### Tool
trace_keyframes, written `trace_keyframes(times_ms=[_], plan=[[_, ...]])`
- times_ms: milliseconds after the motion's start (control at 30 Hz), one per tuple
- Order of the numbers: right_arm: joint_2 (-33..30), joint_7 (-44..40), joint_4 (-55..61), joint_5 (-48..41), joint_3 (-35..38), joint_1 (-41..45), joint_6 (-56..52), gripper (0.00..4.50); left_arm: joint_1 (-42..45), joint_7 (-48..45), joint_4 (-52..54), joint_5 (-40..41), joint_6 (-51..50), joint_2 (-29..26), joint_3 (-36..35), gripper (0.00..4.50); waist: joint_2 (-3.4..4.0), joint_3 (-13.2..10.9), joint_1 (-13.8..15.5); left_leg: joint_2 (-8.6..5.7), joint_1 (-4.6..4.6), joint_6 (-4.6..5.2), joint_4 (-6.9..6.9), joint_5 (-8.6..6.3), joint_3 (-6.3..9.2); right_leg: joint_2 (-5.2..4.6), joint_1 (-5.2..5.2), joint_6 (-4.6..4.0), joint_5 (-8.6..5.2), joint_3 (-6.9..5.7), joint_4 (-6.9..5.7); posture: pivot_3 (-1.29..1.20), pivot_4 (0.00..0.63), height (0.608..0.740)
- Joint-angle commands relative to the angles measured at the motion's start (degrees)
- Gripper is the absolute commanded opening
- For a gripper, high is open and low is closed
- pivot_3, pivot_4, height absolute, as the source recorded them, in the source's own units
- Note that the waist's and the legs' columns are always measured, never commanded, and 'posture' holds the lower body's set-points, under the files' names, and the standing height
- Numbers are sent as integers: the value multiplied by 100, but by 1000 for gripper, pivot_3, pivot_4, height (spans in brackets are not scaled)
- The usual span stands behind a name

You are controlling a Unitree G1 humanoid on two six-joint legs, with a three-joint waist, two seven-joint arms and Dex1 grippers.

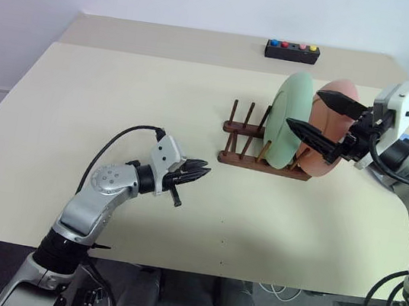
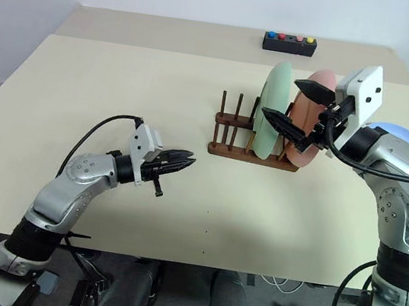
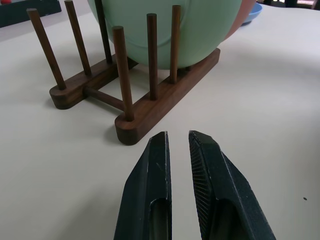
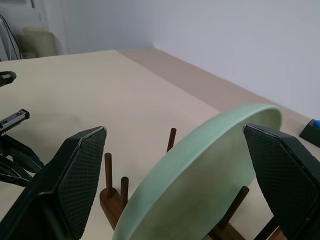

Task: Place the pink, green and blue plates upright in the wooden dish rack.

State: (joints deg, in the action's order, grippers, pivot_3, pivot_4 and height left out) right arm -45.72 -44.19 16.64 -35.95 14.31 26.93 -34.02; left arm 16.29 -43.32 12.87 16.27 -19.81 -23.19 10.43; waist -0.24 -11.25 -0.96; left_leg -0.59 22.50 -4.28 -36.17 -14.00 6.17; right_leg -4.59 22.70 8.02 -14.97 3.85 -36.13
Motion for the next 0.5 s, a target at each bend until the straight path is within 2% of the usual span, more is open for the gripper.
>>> trace_keyframes(times_ms=[33, 200, 367, 500], plan=[[-221, -63, 180, -31, 470, 65, 221, 4456, 51, 3, 99, 3, 48, 19, -13, 598, -1, 0, 3, 0, 0, 0, 0, 0, 0, 0, 0, 0, 0, 0, 0, 0, 150, 734], [-678, -304, 8, -138, 1197, 39, 274, 4456, 41, 4, 128, 19, 36, 16, -41, 598, 0, -1, 9, 0, 0, 0, 0, 0, 0, 0, 0, 0, 0, 0, 1, 0, 150, 734], [-1225, -538, -481, 263, 1624, -388, 503, 4456, 51, -12, 126, 26, 46, 21, -35, 598, -7, -1, 20, 0, 0, 0, 0, 0, -1, -1, -4, -1, -1, -1, 7, 0, 150, 734], [-1728, -1039, -1067, 802, 1981, -1333, 699, 4456, 138, -73, 44, 27, 66, 64, 24, 598, -5, 0, 17, 0, -1, 0, -1, 0, -4, -1, -4, -2, -1, 0, 5, 0, 150, 734]])
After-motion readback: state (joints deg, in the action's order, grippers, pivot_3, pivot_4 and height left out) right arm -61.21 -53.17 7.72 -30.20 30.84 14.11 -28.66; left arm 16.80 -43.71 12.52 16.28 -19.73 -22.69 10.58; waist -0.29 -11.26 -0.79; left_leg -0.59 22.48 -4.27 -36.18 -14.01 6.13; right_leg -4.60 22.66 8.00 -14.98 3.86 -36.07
